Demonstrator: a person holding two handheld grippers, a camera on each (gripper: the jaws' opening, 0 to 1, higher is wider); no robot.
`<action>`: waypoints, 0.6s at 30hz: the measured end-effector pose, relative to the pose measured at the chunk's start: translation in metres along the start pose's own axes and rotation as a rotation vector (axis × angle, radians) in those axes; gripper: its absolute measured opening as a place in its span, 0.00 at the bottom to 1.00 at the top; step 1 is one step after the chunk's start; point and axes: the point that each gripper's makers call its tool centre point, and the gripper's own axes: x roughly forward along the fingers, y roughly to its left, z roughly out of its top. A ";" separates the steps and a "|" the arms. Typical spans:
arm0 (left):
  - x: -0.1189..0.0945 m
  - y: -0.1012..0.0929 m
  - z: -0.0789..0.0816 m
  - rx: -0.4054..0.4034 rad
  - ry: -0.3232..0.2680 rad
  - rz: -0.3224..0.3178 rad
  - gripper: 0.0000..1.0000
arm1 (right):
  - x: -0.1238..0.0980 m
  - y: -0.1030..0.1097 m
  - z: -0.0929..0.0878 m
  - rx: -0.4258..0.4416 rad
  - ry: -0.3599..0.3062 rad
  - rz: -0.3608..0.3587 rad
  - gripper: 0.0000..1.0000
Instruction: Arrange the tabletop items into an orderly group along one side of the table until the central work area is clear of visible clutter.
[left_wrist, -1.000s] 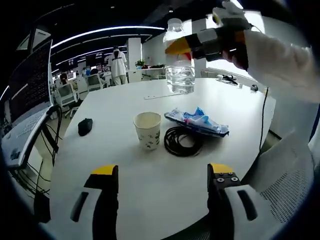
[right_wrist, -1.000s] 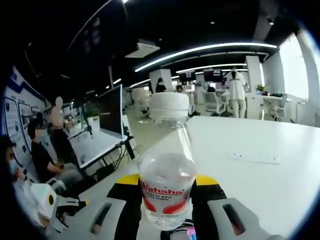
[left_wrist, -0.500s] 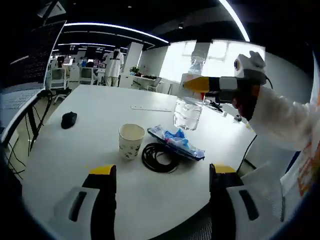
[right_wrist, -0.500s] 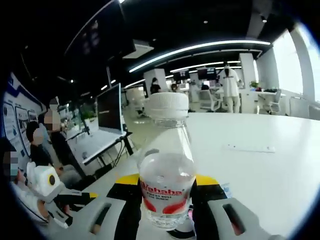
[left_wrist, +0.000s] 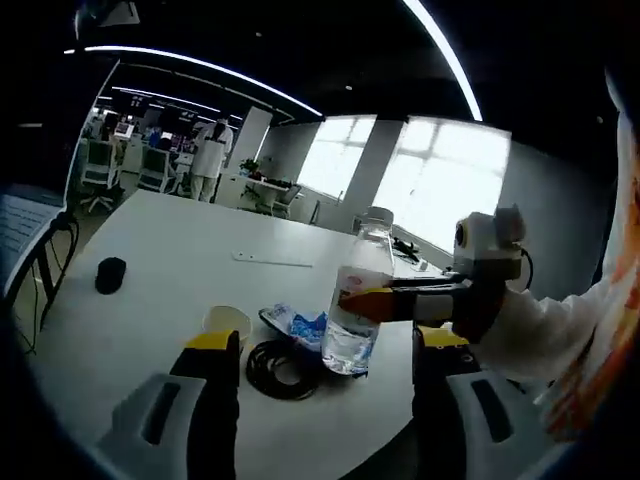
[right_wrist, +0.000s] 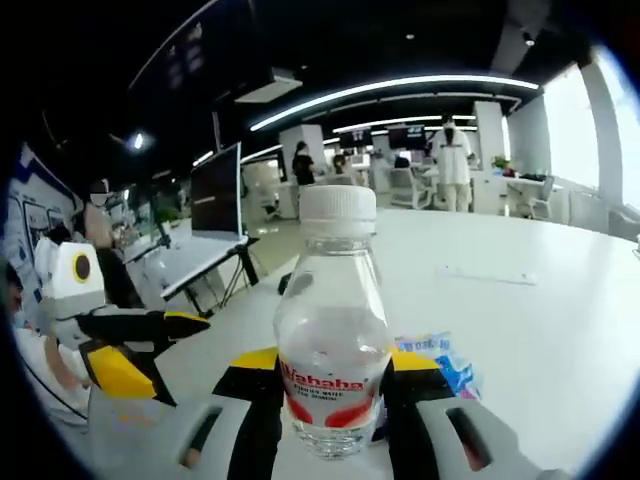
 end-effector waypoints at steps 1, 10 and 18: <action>0.002 -0.003 0.004 0.004 -0.001 -0.011 0.69 | -0.001 0.002 -0.003 -0.004 0.002 0.000 0.37; 0.025 -0.024 0.029 -0.037 -0.018 -0.092 0.59 | -0.010 0.014 -0.023 -0.005 0.042 0.007 0.37; 0.049 -0.044 0.030 0.024 0.048 -0.162 0.56 | -0.016 0.034 -0.034 -0.078 0.058 0.043 0.37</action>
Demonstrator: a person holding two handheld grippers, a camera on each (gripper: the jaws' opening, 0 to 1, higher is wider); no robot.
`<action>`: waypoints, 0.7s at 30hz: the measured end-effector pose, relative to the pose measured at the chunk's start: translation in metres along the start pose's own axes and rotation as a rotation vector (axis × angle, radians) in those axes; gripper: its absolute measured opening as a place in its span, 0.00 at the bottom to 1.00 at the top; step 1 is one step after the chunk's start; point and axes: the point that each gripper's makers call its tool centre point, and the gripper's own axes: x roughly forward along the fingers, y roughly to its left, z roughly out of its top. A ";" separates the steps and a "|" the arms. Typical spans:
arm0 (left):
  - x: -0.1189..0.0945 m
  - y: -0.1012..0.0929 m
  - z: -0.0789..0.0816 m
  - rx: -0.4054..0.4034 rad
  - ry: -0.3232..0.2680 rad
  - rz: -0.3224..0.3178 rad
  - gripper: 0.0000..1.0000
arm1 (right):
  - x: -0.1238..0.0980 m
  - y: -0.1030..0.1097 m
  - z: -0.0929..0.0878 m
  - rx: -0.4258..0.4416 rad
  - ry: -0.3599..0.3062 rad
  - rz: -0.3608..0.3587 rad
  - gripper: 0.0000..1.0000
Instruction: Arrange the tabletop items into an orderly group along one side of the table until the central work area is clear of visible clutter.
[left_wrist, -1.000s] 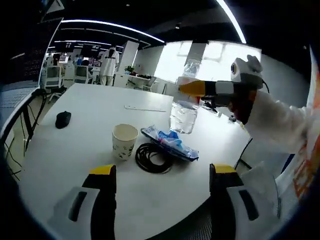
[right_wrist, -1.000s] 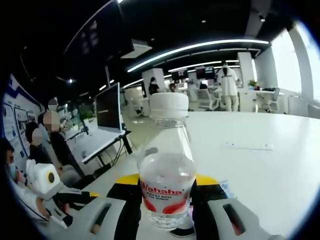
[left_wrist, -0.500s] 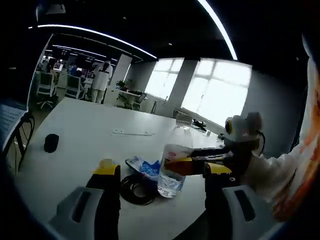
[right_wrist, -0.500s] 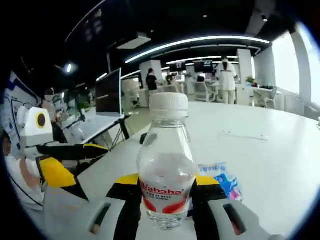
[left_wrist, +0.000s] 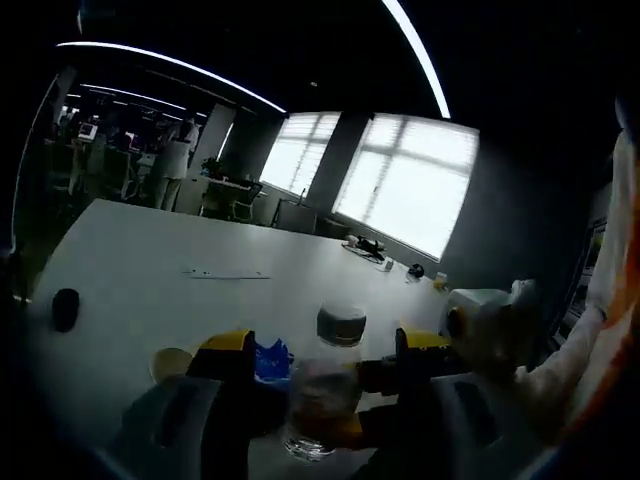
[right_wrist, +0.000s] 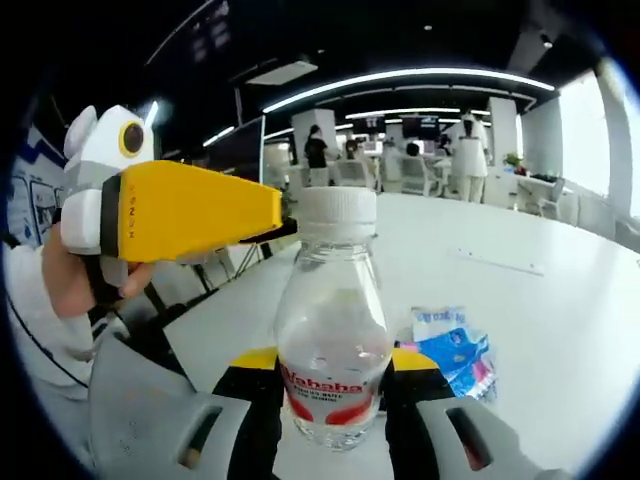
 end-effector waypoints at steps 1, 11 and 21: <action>0.003 -0.001 -0.004 0.004 0.026 -0.009 0.54 | 0.000 0.002 -0.001 -0.006 0.003 0.004 0.37; 0.004 -0.010 -0.019 0.046 0.095 -0.044 0.23 | -0.001 0.016 -0.006 -0.040 0.017 0.056 0.38; -0.013 -0.006 -0.020 0.056 0.136 -0.151 0.20 | -0.003 0.028 -0.006 -0.107 -0.006 0.120 0.38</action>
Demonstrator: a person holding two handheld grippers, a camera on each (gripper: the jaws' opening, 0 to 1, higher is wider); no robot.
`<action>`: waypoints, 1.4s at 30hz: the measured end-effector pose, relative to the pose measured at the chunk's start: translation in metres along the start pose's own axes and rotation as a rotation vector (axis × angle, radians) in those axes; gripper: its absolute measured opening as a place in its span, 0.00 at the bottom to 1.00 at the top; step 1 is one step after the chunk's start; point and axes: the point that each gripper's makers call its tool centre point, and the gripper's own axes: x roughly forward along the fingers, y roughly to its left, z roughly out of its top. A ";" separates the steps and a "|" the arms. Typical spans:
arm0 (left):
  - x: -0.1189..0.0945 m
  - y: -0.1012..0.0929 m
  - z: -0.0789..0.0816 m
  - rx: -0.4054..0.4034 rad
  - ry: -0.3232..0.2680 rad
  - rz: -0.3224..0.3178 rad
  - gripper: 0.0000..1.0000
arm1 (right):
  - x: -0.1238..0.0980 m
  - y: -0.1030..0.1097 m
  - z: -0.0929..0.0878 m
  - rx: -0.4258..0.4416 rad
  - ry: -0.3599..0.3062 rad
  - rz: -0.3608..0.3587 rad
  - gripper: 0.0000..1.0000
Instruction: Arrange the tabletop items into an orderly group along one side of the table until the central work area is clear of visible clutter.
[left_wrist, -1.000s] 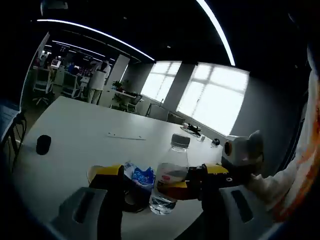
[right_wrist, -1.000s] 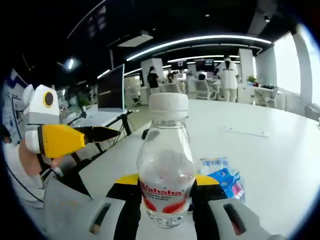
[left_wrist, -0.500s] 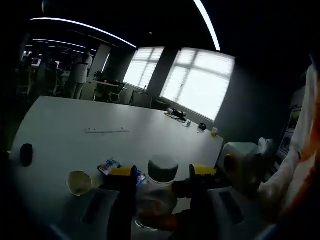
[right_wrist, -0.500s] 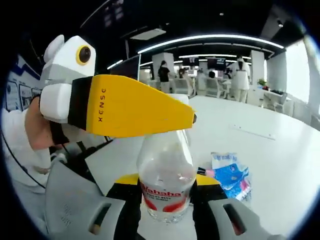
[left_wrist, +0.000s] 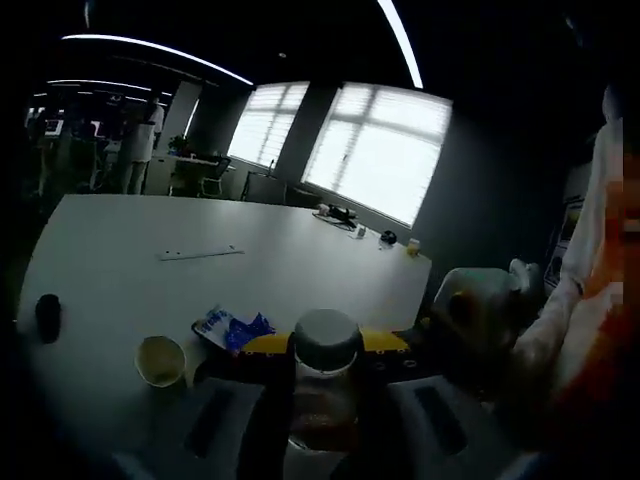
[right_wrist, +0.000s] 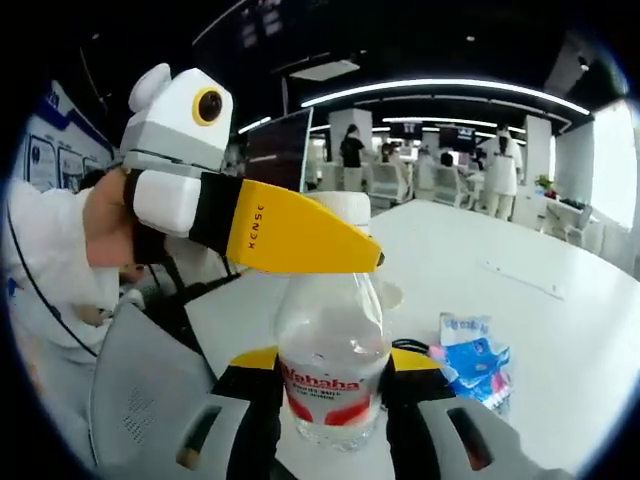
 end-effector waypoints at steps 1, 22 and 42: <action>-0.001 -0.001 -0.001 0.019 0.011 -0.014 0.20 | 0.000 0.002 0.001 0.003 -0.003 0.014 0.39; -0.028 -0.039 0.010 0.160 0.066 -0.297 0.20 | -0.016 0.048 0.004 -0.156 -0.026 0.567 0.49; -0.030 -0.022 0.034 0.113 -0.070 0.013 0.21 | 0.002 0.030 0.022 -0.045 -0.090 0.338 0.38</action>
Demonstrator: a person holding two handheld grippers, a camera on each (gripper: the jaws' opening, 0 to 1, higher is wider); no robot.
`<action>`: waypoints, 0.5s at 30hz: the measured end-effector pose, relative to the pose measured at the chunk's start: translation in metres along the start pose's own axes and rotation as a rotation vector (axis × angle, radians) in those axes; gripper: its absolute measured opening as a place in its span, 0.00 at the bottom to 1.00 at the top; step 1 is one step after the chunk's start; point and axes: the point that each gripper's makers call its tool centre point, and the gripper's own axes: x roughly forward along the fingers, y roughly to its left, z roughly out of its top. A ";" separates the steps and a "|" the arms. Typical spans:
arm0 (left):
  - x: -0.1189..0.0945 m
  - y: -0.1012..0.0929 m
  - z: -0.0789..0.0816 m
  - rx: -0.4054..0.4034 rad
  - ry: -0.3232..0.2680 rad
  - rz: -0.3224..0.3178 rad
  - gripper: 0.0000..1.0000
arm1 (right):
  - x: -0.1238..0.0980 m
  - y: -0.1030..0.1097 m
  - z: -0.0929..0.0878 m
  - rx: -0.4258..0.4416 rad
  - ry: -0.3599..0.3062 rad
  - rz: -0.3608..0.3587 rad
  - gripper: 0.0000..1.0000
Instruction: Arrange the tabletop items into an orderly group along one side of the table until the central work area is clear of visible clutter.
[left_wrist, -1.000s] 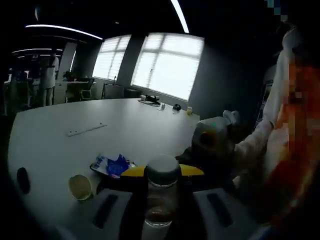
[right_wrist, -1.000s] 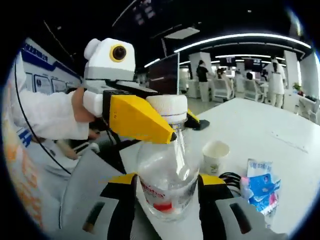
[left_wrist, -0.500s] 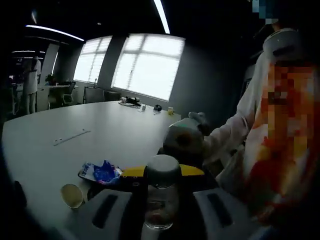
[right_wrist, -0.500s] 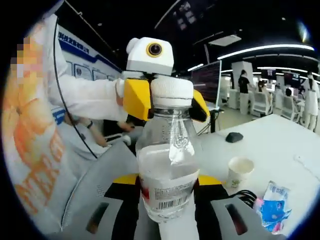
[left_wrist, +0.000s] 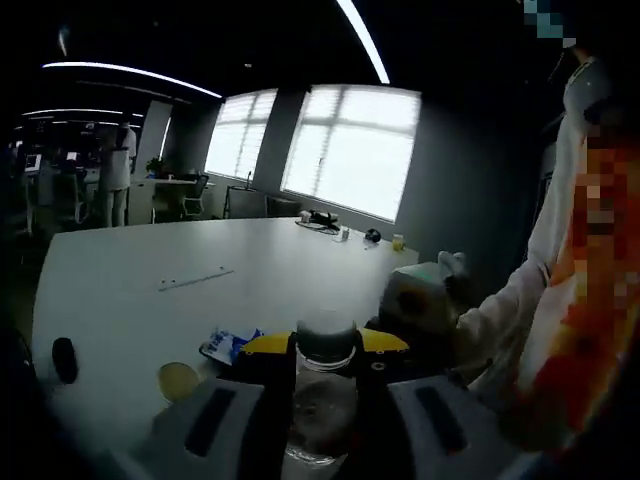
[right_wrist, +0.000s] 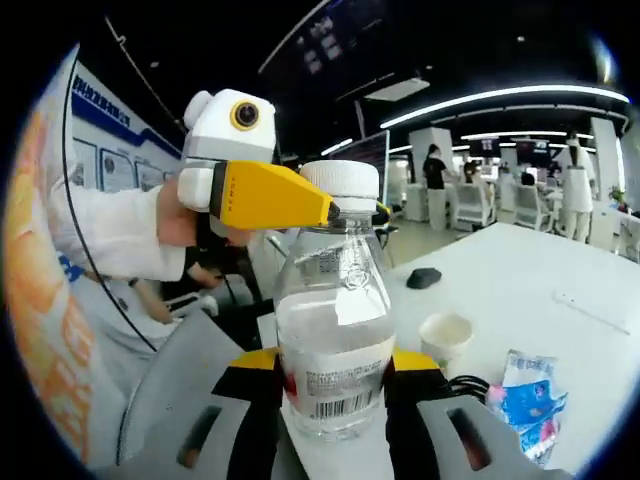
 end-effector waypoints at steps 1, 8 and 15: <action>0.000 -0.001 -0.001 0.005 0.007 0.012 0.21 | 0.001 0.000 0.000 0.004 0.002 -0.006 0.38; -0.001 0.007 -0.010 0.018 0.018 0.131 0.21 | 0.007 0.002 -0.002 -0.018 0.027 -0.052 0.38; -0.004 0.009 -0.012 0.048 0.021 0.161 0.20 | 0.010 0.005 -0.003 -0.014 0.016 -0.033 0.40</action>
